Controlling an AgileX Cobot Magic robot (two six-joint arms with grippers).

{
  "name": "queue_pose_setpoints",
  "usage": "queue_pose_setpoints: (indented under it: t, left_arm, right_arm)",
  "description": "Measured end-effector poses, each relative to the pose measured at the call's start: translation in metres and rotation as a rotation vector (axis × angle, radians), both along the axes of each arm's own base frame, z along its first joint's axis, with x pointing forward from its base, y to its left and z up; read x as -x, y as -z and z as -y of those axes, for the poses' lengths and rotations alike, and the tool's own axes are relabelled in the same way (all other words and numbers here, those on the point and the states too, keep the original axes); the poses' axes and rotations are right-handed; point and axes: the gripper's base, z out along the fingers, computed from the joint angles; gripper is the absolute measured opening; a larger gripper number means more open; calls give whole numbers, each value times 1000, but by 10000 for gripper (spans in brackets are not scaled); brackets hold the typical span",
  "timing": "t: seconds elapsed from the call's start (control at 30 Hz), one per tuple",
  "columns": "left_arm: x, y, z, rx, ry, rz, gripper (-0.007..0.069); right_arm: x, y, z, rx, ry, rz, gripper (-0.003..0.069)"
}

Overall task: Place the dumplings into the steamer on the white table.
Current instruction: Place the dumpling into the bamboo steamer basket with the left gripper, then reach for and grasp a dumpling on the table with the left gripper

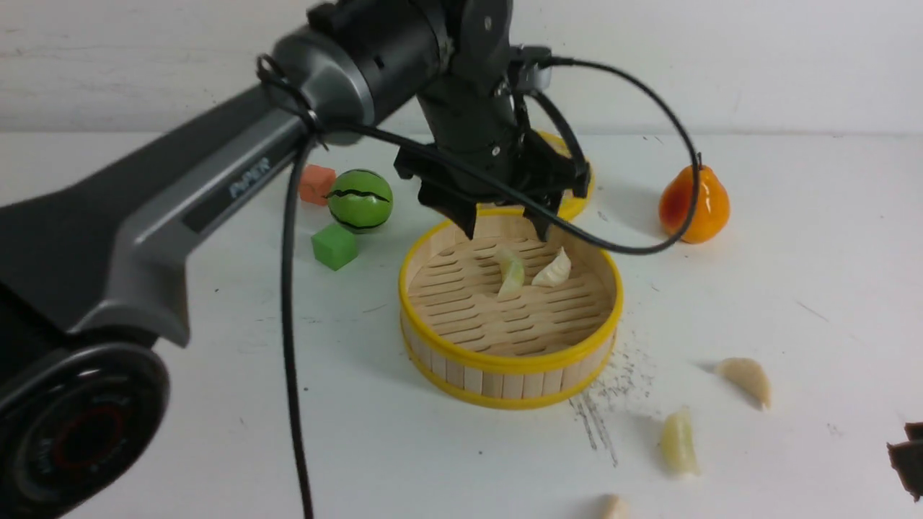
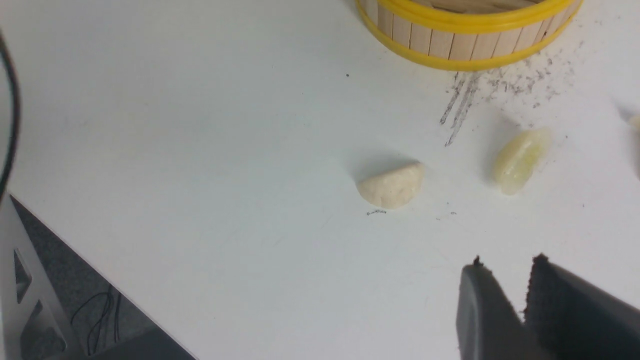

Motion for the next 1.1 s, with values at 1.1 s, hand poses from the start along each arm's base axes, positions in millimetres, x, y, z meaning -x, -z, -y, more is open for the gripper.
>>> queue_pose_setpoints:
  t: [1.1]
  left_arm:
    - [127,163,94,-261,449,-208,526]
  right_arm:
    - [79,-6,52,158,320,157,157]
